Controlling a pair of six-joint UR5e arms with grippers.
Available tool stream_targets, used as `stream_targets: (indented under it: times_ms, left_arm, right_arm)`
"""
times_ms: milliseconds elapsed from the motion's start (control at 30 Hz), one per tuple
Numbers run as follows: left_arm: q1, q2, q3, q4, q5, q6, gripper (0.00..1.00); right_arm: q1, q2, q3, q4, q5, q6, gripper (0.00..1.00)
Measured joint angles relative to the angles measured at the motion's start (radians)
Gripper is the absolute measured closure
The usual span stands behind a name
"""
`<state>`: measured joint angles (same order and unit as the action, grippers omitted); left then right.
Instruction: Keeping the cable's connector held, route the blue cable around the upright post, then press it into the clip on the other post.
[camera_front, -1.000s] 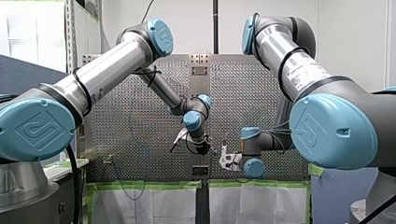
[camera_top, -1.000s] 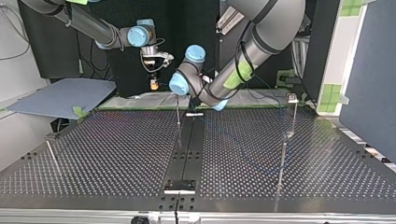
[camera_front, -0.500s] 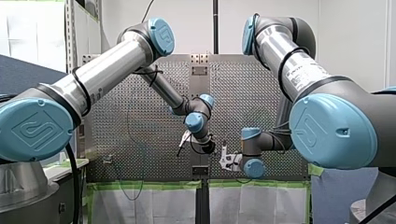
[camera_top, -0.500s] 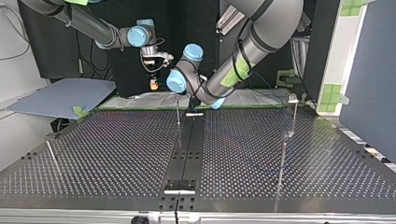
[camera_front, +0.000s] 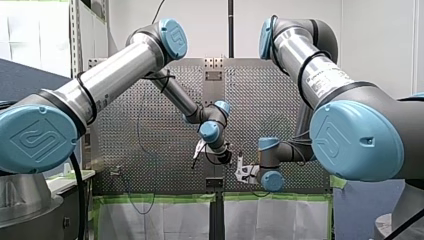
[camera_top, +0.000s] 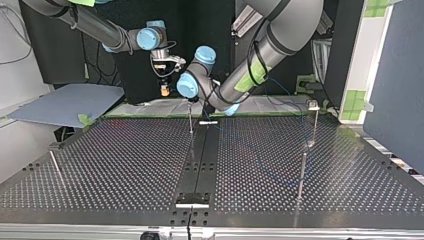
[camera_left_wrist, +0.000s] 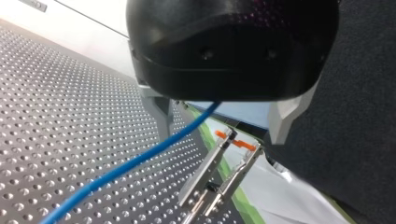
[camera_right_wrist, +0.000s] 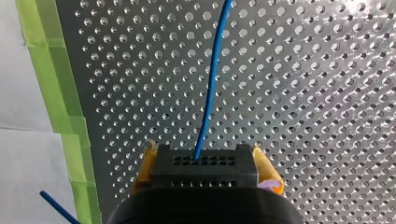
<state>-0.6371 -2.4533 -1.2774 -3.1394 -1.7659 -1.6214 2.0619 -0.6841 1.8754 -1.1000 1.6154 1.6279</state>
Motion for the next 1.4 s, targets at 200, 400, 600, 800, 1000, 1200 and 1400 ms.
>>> stream_targets:
  times_ms: [200, 400, 600, 800, 1000, 1200, 1400]
  left_arm:
    - [-0.009, 0.0, 0.0, 0.021, -0.032, 0.003, 0.08]
    - [-0.012, 0.001, 0.0, 0.036, -0.072, 0.016, 0.32]
    - [-0.016, 0.001, 0.0, 0.037, -0.108, 0.03, 0.8]
    - [-0.017, -0.004, 0.0, 0.038, -0.112, 0.024, 1.0]
    - [-0.018, -0.041, 0.0, 0.045, -0.098, 0.016, 1.0]
    - [-0.021, -0.073, 0.0, 0.073, -0.101, 0.006, 1.0]
    - [-0.015, -0.076, 0.0, 0.096, -0.11, -0.007, 1.0]
  right_arm:
    - [0.002, 0.0, 0.0, 0.0, 0.0, 0.001, 1.0]
    - [0.002, 0.002, 0.0, 0.0, 0.0, 0.001, 1.0]
    - [0.002, 0.002, 0.0, 0.0, -0.001, 0.002, 1.0]
    - [0.0, 0.003, 0.0, 0.003, -0.001, 0.001, 1.0]
    - [-0.001, 0.003, 0.0, 0.005, -0.002, -0.001, 1.0]
    - [-0.001, 0.003, 0.0, 0.006, -0.001, -0.003, 1.0]
    - [-0.005, 0.004, 0.0, 0.004, -0.001, -0.005, 1.0]
